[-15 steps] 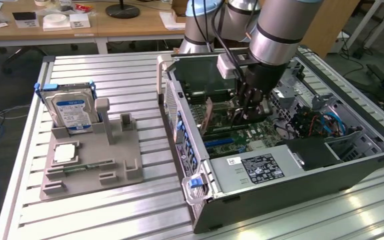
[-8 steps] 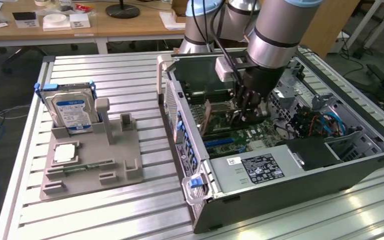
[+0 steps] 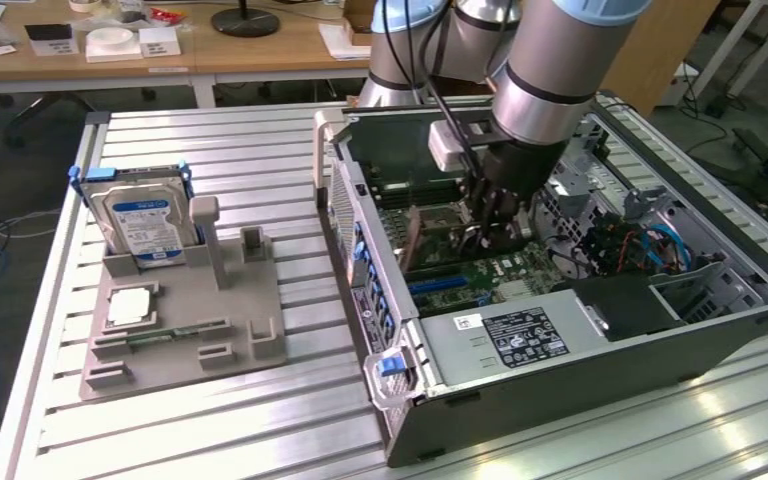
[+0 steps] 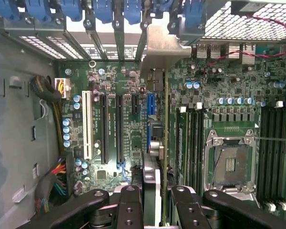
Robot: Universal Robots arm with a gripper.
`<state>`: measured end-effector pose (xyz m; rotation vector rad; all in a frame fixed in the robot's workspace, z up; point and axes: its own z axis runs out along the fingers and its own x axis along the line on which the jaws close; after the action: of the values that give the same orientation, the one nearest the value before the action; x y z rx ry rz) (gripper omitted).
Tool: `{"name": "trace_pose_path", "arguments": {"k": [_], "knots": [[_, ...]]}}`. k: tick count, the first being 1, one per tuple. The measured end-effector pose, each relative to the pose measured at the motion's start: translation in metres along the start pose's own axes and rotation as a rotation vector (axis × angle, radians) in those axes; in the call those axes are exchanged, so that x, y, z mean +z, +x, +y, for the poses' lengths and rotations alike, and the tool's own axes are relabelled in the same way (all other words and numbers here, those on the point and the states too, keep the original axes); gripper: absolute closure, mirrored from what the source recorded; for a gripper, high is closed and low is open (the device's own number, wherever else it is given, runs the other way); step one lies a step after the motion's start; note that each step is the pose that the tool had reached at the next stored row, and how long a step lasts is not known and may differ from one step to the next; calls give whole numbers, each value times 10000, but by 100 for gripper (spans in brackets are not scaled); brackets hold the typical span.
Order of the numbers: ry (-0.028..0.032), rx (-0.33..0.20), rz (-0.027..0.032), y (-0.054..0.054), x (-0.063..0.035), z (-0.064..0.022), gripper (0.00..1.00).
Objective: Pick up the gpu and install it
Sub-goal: 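Insert the gpu into the slot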
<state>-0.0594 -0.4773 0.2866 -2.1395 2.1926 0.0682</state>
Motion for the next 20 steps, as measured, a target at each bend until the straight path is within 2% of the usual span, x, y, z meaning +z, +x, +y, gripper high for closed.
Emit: {"name": "trace_pose_path", "arguments": {"k": [20], "knots": [[0,0,0,13,143,95,73]]}}
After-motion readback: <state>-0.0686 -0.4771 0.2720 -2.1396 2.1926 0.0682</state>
